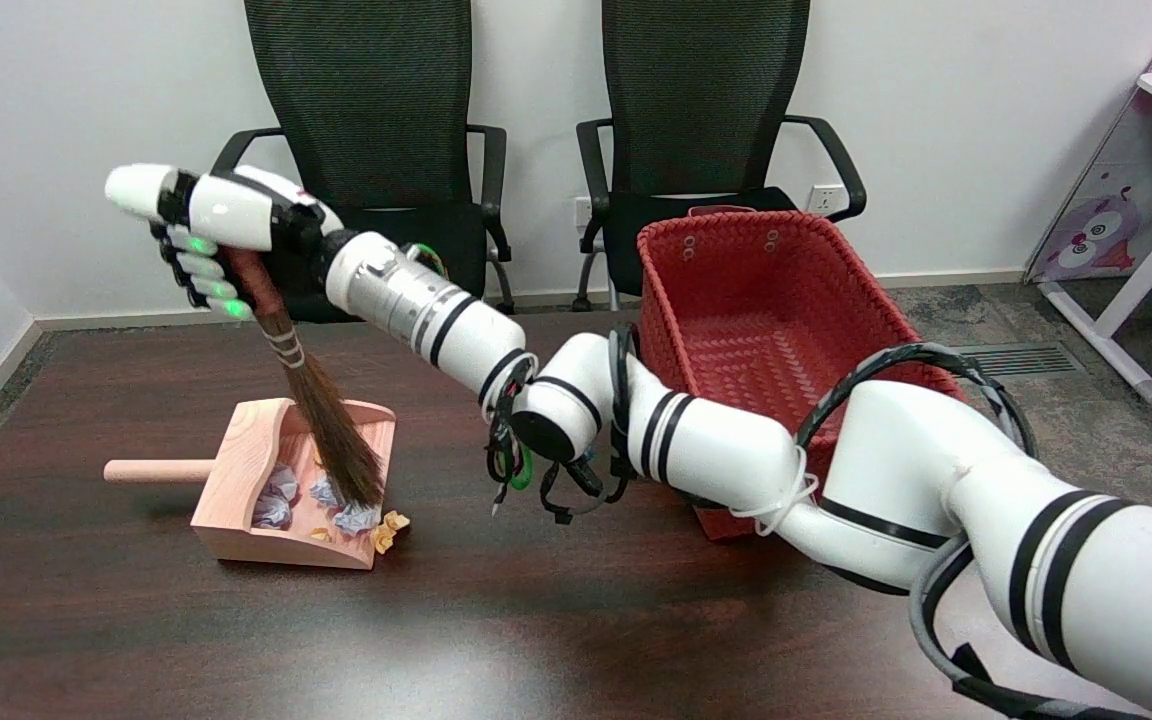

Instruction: Sweep the paper ball into the dustpan.

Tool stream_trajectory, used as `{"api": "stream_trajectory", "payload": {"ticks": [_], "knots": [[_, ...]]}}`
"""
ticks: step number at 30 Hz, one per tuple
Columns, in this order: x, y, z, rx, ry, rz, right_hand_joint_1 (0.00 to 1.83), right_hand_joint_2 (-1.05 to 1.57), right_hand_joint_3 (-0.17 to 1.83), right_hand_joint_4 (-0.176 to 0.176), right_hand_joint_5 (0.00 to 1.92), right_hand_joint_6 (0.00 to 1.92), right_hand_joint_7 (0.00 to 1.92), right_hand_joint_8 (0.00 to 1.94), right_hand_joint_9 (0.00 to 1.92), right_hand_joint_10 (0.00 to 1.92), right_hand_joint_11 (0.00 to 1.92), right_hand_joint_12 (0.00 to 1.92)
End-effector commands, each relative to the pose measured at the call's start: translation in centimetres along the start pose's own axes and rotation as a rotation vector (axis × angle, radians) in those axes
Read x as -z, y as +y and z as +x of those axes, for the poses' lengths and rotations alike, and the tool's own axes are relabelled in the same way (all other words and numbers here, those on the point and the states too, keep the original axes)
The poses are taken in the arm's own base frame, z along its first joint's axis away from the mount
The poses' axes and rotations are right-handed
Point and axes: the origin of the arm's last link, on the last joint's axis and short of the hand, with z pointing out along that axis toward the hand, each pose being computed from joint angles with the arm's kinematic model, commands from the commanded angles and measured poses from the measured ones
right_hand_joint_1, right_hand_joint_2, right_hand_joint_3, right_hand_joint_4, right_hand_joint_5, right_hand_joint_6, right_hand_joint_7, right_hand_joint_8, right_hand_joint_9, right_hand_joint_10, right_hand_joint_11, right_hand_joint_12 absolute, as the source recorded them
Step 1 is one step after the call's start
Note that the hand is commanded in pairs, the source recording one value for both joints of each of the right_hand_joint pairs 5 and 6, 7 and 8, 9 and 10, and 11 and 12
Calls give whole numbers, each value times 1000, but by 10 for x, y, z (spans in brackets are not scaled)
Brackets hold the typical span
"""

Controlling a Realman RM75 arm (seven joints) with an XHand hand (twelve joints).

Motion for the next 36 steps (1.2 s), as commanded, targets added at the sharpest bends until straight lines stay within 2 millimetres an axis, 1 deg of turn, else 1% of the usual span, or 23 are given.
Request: {"api": "stream_trajectory", "payload": {"ticks": [1,4,6,9,12,18,21,24,27,36], "knots": [[25,-85,27,-56,6,248,584,691,962,4,1920,1920,1920,1920,1920,1920,1920,1920],[35,-95,38,-102,22,268,566,721,966,4,1920,1920,1920,1920,1920,1920,1920,1920],[43,-100,51,-141,50,282,558,734,969,5,1920,1920,1920,1920,1920,1920,1920,1920],[57,-102,67,-194,92,302,550,739,978,6,1920,1920,1920,1920,1920,1920,1920,1920],[65,-102,75,-225,119,314,544,742,984,7,1920,1920,1920,1920,1920,1920,1920,1920],[74,-94,84,-228,145,297,530,740,994,8,1920,1920,1920,1920,1920,1920,1920,1920],[80,-88,89,-190,152,265,522,758,986,8,1920,1920,1920,1920,1920,1920,1920,1920],[85,-77,92,-133,155,214,504,868,923,12,1920,1920,1920,1920,1920,1920,1920,1920],[90,-68,95,-63,172,161,484,933,905,15,1920,1920,1920,1920,1920,1920,1920,1920],[120,-47,114,60,247,46,435,1075,875,25,1920,1920,1920,1920,1920,1920,1920,1920]]}}
